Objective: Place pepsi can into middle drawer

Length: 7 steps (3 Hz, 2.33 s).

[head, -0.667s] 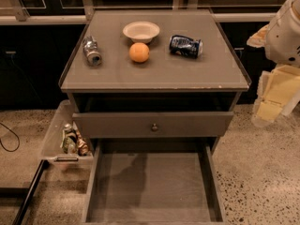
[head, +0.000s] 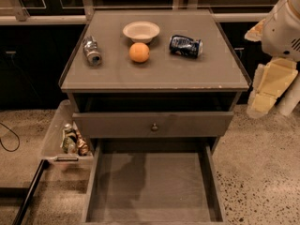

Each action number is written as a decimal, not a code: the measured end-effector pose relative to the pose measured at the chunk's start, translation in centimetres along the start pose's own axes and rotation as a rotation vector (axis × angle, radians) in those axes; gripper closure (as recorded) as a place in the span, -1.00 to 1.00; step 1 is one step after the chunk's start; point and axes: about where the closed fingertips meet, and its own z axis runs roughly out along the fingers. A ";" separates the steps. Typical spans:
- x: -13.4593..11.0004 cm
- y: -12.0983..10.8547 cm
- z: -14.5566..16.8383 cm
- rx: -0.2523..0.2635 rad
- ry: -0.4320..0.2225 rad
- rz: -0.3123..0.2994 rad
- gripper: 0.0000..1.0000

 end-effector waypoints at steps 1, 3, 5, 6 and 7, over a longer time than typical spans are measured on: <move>-0.8 -3.8 1.2 0.033 -0.032 -0.023 -1.00; -2.5 -12.1 3.8 0.115 -0.147 -0.125 -1.00; -1.2 -17.7 7.9 0.103 -0.222 -0.110 -1.00; -1.2 -17.7 7.9 0.108 -0.224 -0.112 -1.00; -1.4 -19.1 8.8 0.154 -0.292 -0.061 -1.00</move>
Offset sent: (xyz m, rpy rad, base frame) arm 0.1416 -0.0066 0.0081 0.0508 -0.2053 0.1198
